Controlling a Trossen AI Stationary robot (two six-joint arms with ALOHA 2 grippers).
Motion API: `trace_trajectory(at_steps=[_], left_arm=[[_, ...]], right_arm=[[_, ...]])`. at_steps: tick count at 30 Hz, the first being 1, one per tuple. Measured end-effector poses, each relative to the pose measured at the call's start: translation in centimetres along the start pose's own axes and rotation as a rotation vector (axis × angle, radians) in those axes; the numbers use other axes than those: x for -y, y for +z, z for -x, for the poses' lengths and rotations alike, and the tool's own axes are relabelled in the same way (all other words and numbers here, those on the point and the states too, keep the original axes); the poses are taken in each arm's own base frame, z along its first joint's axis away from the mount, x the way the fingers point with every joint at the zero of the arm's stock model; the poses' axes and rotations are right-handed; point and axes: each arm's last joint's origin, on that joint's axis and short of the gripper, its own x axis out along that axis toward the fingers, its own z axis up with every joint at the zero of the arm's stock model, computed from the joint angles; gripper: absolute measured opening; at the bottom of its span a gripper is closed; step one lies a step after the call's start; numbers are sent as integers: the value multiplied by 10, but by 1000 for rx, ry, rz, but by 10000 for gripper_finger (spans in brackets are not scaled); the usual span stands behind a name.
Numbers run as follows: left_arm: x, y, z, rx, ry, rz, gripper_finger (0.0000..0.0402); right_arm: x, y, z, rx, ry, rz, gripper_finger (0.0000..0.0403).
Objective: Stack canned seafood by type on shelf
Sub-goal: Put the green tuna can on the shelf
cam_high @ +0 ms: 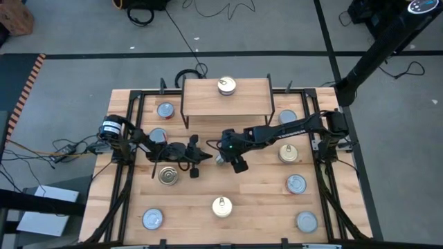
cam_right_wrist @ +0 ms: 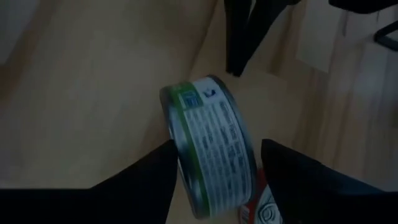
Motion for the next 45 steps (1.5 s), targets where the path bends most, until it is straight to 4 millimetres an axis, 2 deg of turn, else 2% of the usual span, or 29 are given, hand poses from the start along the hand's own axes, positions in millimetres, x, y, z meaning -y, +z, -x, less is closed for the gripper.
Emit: trace_trajectory(at_steps=[4, 9, 17, 19, 24, 30, 33, 36, 40, 45], left_arm=[[0, 0, 0, 1, 0, -1, 2], [0, 0, 0, 1, 0, -1, 2], [0, 0, 0, 1, 0, 2, 2], [0, 0, 0, 0, 1, 2, 2], [0, 0, 0, 0, 1, 4, 2], [0, 0, 0, -1, 1, 5, 2], [0, 0, 0, -1, 1, 5, 2], [0, 0, 0, -1, 1, 11, 2], [0, 0, 0, -1, 1, 21, 2], [0, 0, 0, -2, 1, 21, 2]], right_arm=[[0, 0, 0, -4, 4, -10, 209], [-1, 0, 1, 4, 22, -10, 144], [-9, 4, 7, -26, 12, -8, 141], [-12, 10, 15, -45, -26, 0, 141], [-19, 28, 51, -87, -234, 44, 141], [-18, 44, 95, -133, -637, 72, 141], [-10, 43, 110, -192, -845, 89, 141], [6, 36, 117, -260, -977, 61, 141], [35, 22, 122, -371, -1042, 28, 141], [75, 0, 123, -462, -1025, -41, 141]])
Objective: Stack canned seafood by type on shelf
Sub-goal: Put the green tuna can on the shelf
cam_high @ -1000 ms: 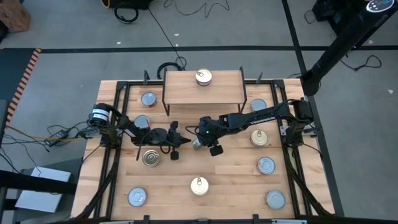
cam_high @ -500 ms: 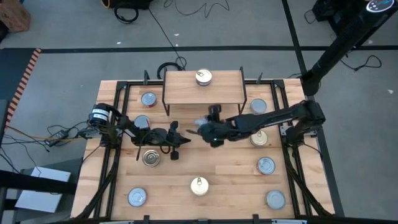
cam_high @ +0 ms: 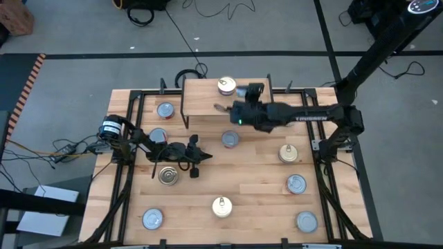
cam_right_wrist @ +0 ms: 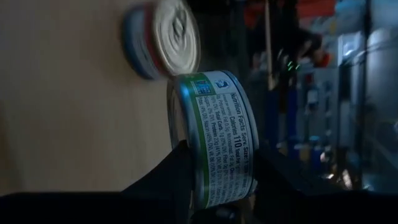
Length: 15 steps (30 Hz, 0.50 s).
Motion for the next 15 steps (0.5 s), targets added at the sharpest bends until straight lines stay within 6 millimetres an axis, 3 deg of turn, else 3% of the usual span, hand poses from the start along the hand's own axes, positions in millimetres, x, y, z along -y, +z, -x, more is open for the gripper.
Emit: trace_trajectory(at_steps=[8, 15], left_arm=[[0, 0, 0, -1, 0, 0, 2], [0, 0, 0, -1, 0, 0, 2]], right_arm=[[6, -21, -51, -95, 76, 26, 141], [-1, -31, -72, -116, 73, 21, 141]])
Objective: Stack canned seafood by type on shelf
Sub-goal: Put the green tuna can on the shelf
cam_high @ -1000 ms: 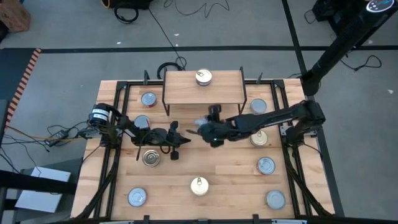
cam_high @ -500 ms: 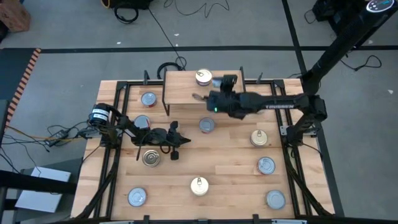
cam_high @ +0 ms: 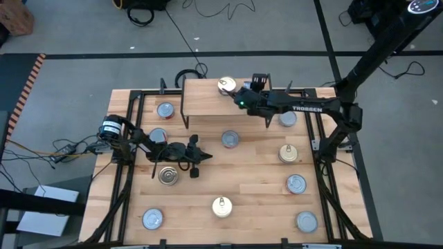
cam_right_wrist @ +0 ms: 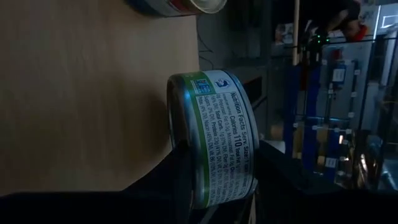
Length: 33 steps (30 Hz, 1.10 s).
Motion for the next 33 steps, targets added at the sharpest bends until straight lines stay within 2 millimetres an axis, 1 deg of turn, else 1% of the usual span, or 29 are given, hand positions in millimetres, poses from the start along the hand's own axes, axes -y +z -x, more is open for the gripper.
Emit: trace_trajectory(at_steps=[2, 7, 11, 22, 29, 33], left_arm=[[0, 0, 0, 0, 0, 0, 2], [0, 0, 0, 0, 0, 0, 2], [0, 0, 0, 0, 0, 0, 2], [0, 0, 0, 0, 0, 2, 2], [0, 0, 0, 0, 0, 3, 2], [0, 0, 0, 0, 0, 3, 2]], right_arm=[[2, -1, -3, 2, 11, -13, 145], [3, -3, -7, -1, 23, -23, 177], [3, -3, -9, 12, 60, -22, 190], [3, -7, -9, -11, 91, 18, 196], [15, -10, -5, -53, 104, 15, 197], [21, -12, -5, -66, 125, -18, 203]])
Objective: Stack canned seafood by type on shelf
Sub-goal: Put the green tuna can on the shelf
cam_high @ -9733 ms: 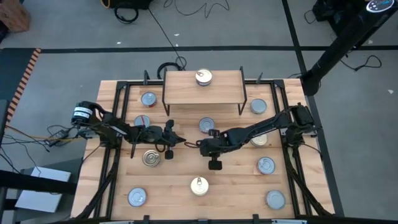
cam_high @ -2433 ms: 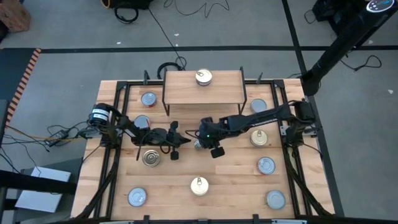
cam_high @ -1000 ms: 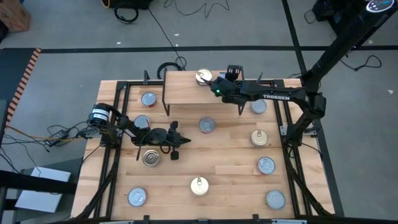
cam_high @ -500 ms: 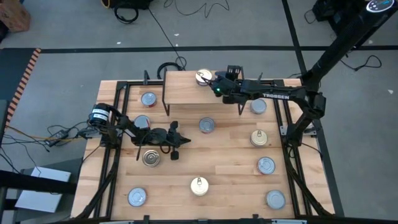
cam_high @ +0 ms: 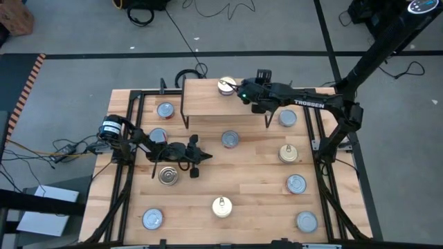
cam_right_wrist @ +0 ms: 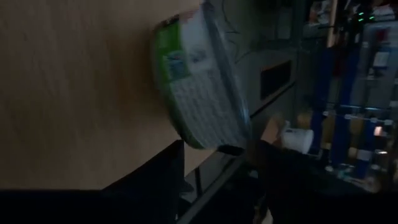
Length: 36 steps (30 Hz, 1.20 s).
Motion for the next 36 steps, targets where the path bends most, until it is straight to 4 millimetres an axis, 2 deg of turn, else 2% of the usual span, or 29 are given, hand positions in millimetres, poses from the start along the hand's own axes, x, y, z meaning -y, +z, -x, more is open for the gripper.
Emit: trace_trajectory(at_steps=[9, 14, 18, 22, 25, 28, 33, 36], left_arm=[[0, 0, 0, 0, 0, 4, 2], [0, 0, 0, 0, 0, 4, 2], [0, 0, 0, 0, 0, 7, 2], [0, 0, 0, 0, 0, 7, 2], [0, 0, 0, 0, 0, 7, 2], [0, 0, 0, 0, 0, 7, 2], [0, 0, 0, 0, 0, 7, 2], [0, 0, 0, 0, 0, 8, 2]], right_arm=[[0, -8, -4, -36, 67, -28, 237], [6, -11, 5, -5, 57, -53, 232], [20, -18, 15, 44, 65, -170, 194], [40, -27, 16, 140, 160, -378, 131], [54, -32, 8, 214, 281, -536, 72], [61, -34, -7, 244, 385, -611, 15], [57, -31, -36, 187, 419, -629, 21], [54, -30, -46, 158, 428, -625, 15]])
